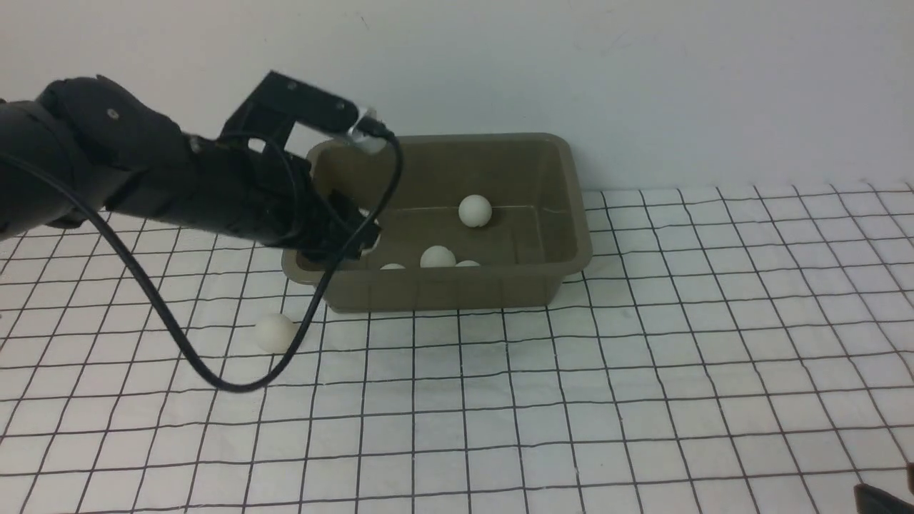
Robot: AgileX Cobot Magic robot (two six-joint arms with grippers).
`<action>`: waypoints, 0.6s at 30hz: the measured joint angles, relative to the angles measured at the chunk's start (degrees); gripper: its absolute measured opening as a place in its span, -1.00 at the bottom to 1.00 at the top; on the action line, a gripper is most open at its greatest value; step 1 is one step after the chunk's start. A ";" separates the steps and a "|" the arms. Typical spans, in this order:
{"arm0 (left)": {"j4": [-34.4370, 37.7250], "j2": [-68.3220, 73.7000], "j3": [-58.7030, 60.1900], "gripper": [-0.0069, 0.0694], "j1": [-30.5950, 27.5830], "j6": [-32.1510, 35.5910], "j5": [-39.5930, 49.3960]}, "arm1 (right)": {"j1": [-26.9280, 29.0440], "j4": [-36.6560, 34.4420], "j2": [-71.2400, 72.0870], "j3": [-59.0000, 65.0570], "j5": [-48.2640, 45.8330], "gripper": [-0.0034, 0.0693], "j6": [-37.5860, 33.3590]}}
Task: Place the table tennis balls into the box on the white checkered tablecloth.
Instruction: 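Drop the ball into the bin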
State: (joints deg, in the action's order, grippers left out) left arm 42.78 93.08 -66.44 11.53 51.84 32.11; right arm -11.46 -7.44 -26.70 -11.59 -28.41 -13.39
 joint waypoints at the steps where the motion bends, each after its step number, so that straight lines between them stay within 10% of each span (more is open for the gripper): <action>1: 0.89 0.65 -1.12 0.04 0.00 1.55 -2.30 | 0.00 0.00 0.00 0.00 0.00 -0.04 0.00; 10: 1.93 14.82 -12.06 0.04 0.00 15.66 -8.35 | 0.00 0.00 0.00 0.00 0.04 -0.04 0.00; 18: 3.53 16.17 -14.01 0.29 0.00 14.64 -6.73 | 0.00 0.00 0.00 0.00 0.04 -0.04 0.00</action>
State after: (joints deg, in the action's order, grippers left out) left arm 46.31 109.24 -80.45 11.53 66.48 25.38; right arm -11.46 -7.44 -26.70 -11.59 -28.37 -13.39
